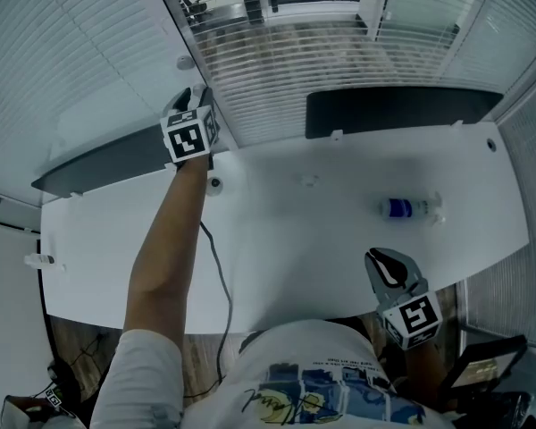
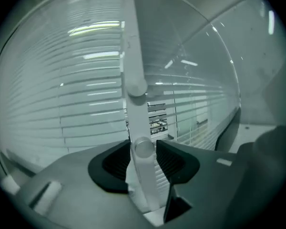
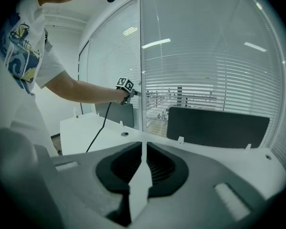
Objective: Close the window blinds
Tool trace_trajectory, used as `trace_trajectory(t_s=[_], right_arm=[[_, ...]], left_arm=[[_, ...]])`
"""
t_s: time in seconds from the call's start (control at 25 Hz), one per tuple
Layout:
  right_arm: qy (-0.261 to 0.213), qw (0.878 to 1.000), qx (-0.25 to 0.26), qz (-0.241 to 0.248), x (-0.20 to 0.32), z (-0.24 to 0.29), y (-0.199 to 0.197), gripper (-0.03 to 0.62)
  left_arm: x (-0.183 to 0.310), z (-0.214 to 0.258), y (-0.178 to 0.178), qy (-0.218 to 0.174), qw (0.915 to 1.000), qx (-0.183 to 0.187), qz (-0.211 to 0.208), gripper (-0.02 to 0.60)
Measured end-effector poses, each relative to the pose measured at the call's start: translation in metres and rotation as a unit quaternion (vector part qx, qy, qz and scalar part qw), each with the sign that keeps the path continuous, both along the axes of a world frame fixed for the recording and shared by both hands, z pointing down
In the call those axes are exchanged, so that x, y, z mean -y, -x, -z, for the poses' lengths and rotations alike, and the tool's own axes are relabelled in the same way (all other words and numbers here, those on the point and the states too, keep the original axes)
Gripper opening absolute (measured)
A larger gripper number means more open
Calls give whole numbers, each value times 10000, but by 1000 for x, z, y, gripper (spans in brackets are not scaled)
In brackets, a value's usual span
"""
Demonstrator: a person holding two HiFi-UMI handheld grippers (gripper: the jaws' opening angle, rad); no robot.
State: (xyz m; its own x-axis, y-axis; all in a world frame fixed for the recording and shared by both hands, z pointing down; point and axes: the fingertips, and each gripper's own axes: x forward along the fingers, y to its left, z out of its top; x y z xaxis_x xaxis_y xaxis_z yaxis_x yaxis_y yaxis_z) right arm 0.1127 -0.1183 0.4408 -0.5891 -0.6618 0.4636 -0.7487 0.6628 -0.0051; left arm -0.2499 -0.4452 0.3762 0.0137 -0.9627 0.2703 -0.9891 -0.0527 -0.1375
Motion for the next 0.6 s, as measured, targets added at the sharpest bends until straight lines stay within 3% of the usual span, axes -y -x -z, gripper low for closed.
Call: trace_trajectory(t_s=[0.12, 0.24, 0.4, 0.6], right_arm=[[2, 10000, 23, 0, 0, 0, 1, 20], [16, 10000, 30, 25, -1, -2, 3, 20], [36, 10000, 12, 12, -2, -1, 3, 20], [38, 10000, 4, -14, -1, -2, 3, 20]], left_arm=[[-3, 2, -5, -21, 9910, 1308, -298, 179], [-5, 1, -13, -18, 9629, 2621, -639, 178], [-4, -3, -18, -10, 9091, 4040, -1020, 178], [-1, -10, -26, 59, 8223, 5496, -1474, 178]])
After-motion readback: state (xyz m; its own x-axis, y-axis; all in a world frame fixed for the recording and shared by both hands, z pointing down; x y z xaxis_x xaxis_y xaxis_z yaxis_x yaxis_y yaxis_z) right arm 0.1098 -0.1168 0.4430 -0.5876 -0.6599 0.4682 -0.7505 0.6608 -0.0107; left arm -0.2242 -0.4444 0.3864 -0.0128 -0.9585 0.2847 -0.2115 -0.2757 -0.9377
